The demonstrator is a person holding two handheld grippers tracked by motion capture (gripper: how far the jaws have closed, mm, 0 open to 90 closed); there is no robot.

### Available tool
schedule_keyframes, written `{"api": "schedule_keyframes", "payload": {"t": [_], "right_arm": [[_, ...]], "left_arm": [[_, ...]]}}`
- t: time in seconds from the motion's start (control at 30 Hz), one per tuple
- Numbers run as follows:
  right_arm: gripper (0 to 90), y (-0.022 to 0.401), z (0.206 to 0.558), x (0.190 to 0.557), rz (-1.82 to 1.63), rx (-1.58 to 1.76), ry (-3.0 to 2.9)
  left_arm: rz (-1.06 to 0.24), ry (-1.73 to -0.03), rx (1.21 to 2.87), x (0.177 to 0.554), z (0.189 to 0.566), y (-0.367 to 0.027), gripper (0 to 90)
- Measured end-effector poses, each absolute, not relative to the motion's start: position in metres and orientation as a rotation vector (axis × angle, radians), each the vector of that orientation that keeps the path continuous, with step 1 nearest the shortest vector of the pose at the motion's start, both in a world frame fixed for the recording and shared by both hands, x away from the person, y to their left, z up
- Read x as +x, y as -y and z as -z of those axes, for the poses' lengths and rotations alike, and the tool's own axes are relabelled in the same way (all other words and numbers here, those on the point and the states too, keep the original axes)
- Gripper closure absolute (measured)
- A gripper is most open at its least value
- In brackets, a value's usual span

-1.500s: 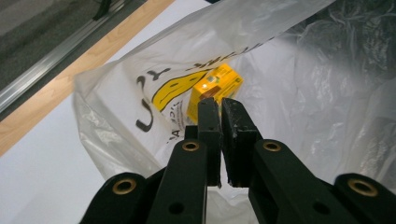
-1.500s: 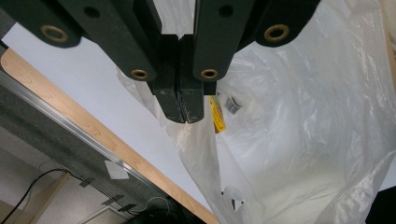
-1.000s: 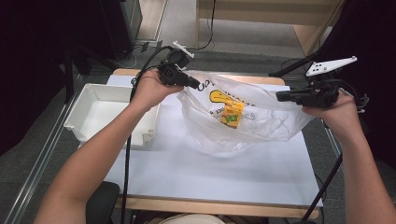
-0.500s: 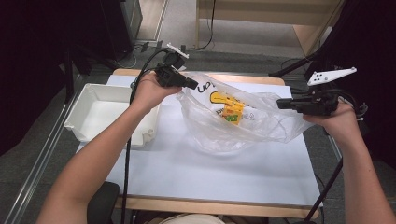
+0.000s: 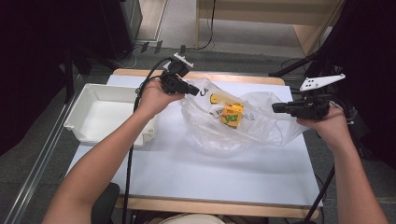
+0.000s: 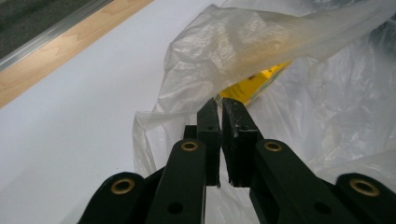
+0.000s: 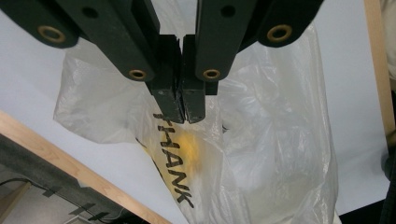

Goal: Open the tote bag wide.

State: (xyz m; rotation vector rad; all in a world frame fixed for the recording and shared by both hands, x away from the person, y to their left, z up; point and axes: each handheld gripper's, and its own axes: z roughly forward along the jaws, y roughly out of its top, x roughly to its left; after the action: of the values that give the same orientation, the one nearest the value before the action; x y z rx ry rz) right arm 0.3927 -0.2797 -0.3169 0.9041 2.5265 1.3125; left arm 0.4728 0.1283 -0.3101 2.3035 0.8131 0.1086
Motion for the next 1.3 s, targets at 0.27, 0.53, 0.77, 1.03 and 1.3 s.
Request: {"api": "schedule_keyframes", "payload": {"t": [0.27,0.53,0.77,1.03,1.3], "right_arm": [[89.4,0.277,0.336,0.397,-1.294,0.92,-2.56],[89.2,0.267,0.349,0.402,-1.297,0.917,-2.605],[89.3,0.268,0.345,0.397,-1.345,0.893,-2.584],[90.0,0.265,0.354,0.395,-1.234,0.9,-2.643],[90.0,0.253,0.367,0.411,-1.132,0.974,-2.625]], "left_arm": [[-0.15,-0.874,2.28,0.483,0.32,-0.13,86.5],[-0.179,-0.911,2.255,0.494,0.327,-0.13,86.4],[-0.195,-0.948,2.238,0.503,0.325,-0.134,86.5],[-0.167,-0.95,2.224,0.503,0.326,-0.136,86.5],[-0.169,-0.929,2.243,0.501,0.328,-0.131,85.8]]}}
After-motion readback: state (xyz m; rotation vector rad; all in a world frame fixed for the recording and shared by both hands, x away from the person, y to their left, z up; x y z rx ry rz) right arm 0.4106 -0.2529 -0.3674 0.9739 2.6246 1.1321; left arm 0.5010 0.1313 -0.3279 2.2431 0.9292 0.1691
